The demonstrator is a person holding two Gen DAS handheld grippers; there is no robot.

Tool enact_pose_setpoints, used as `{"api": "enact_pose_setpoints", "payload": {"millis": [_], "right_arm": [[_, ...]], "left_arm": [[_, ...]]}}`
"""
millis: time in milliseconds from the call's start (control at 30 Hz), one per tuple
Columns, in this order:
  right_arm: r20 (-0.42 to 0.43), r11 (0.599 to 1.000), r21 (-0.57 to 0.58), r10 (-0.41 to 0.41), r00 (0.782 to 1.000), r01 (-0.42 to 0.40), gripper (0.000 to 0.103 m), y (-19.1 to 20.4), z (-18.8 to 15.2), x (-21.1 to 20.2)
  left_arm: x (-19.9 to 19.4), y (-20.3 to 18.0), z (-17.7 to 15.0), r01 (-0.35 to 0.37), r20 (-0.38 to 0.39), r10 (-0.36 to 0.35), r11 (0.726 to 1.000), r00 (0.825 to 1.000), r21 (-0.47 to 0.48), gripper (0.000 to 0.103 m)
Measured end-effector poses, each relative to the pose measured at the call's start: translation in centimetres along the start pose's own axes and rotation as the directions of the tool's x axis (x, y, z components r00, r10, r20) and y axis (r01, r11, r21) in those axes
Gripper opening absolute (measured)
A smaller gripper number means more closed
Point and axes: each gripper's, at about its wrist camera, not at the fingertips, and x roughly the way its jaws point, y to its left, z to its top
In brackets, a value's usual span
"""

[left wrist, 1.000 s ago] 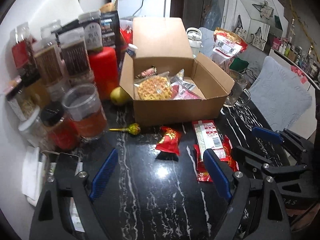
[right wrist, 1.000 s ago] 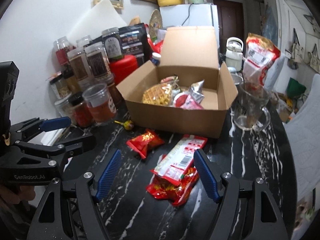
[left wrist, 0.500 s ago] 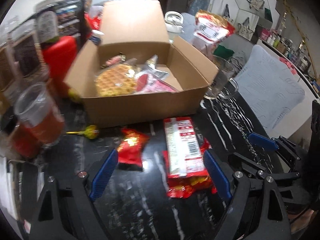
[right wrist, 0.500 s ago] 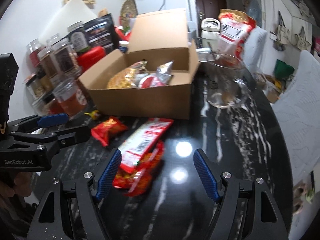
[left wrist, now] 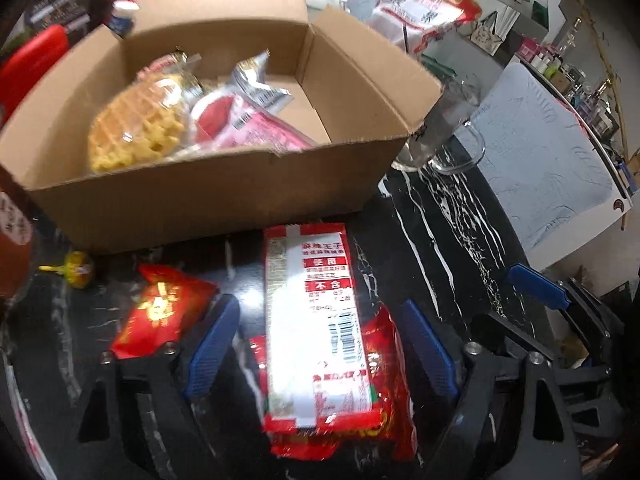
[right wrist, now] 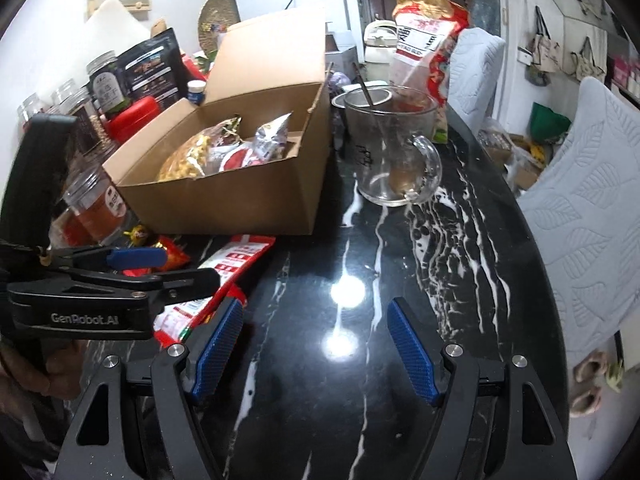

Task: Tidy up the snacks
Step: 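Grasp the red-and-white spicy strip packet with the left gripper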

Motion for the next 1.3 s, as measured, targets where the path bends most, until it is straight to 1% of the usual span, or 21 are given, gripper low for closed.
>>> {"api": "enact_pose_setpoints", "payload": {"millis": [100, 267, 333, 367, 400, 433, 467, 533, 600, 667, 733, 767, 800, 833, 1033, 1167, 1300], "right_arm": [[-0.007, 1.0, 0.004, 0.002, 1.0, -0.002, 0.075, -0.3, 0.0, 0.4], [-0.006, 1.0, 0.014, -0.005, 1.0, 0.005, 0.075, -0.8, 0.2, 0.5], [-0.006, 1.0, 0.021, -0.004, 1.0, 0.004, 0.075, -0.9, 0.2, 0.5], [-0.005, 1.0, 0.023, -0.005, 1.0, 0.005, 0.075, -0.9, 0.1, 0.5], [-0.006, 1.0, 0.023, -0.005, 1.0, 0.005, 0.075, -0.9, 0.2, 0.5], [-0.005, 1.0, 0.024, -0.005, 1.0, 0.005, 0.075, -0.9, 0.1, 0.5], [-0.005, 1.0, 0.025, -0.004, 1.0, 0.004, 0.075, -0.9, 0.1, 0.6], [-0.006, 1.0, 0.026, -0.003, 1.0, 0.003, 0.075, -0.9, 0.1, 0.6], [-0.01, 1.0, 0.03, 0.001, 1.0, 0.0, 0.075, -0.9, 0.0, 0.7], [-0.011, 0.999, 0.035, 0.004, 1.0, -0.004, 0.075, -0.9, -0.1, 0.6], [-0.01, 0.999, 0.042, 0.009, 1.0, -0.009, 0.075, -1.0, -0.1, 0.5], [-0.01, 0.999, 0.049, 0.013, 1.0, -0.012, 0.075, -1.1, -0.1, 0.5], [-0.01, 0.998, 0.053, 0.014, 1.0, -0.014, 0.075, -1.1, -0.1, 0.5], [-0.01, 0.998, 0.059, 0.016, 1.0, -0.016, 0.075, -1.2, -0.1, 0.5], [-0.009, 0.998, 0.063, 0.028, 1.0, -0.027, 0.075, -0.9, 0.0, 0.5], [-0.001, 0.997, 0.063, 0.045, 0.999, -0.045, 0.075, -0.6, 0.0, 0.0], [0.008, 0.996, 0.061, 0.057, 0.998, -0.058, 0.075, -0.2, 0.0, -0.3]], "left_arm": [[1.3, 0.1, 0.3, -0.019, -0.033, 0.019, 1.0, 0.999, -0.008, 0.079], [2.8, 0.5, 0.6, -0.005, -0.074, 0.002, 0.999, 0.997, -0.035, 0.079], [3.2, 0.5, 0.7, 0.014, -0.09, -0.017, 0.999, 0.996, -0.039, 0.079], [3.3, 0.3, 0.7, 0.001, -0.088, -0.004, 1.0, 0.996, -0.023, 0.077], [3.4, 0.1, 0.8, -0.005, -0.087, 0.003, 1.0, 0.996, -0.014, 0.07], [3.4, -0.1, 0.8, 0.002, -0.084, -0.003, 1.0, 0.996, -0.006, 0.056], [3.4, -0.1, 0.9, 0.001, -0.085, -0.001, 1.0, 0.996, -0.003, 0.055], [3.5, -0.4, 0.9, 0.006, -0.086, -0.005, 1.0, 0.996, 0.008, 0.047], [3.5, -0.4, 0.8, 0.019, -0.081, -0.018, 1.0, 0.997, 0.004, 0.043], [3.0, -0.3, 0.8, 0.028, -0.062, -0.028, 1.0, 0.998, -0.006, 0.037], [2.2, -0.3, 0.6, 0.045, -0.045, -0.045, 0.999, 0.998, -0.01, 0.028], [1.9, -0.2, 0.5, 0.051, -0.039, -0.052, 0.999, 0.998, -0.011, 0.026], [1.5, -0.1, 0.5, 0.055, -0.032, -0.055, 0.998, 0.998, -0.009, 0.021], [1.2, -0.1, 0.4, 0.062, -0.027, -0.062, 0.998, 0.998, -0.006, 0.018], [-0.4, -0.2, 0.2, 0.09, 0.02, -0.09, 0.996, 0.996, 0.002, 0.01], [-2.6, -0.4, 0.0, 0.104, 0.067, -0.105, 0.994, 0.992, 0.022, 0.01], [-4.5, -0.7, -0.4, 0.092, 0.11, -0.095, 0.995, 0.989, 0.032, 0.01]]}}
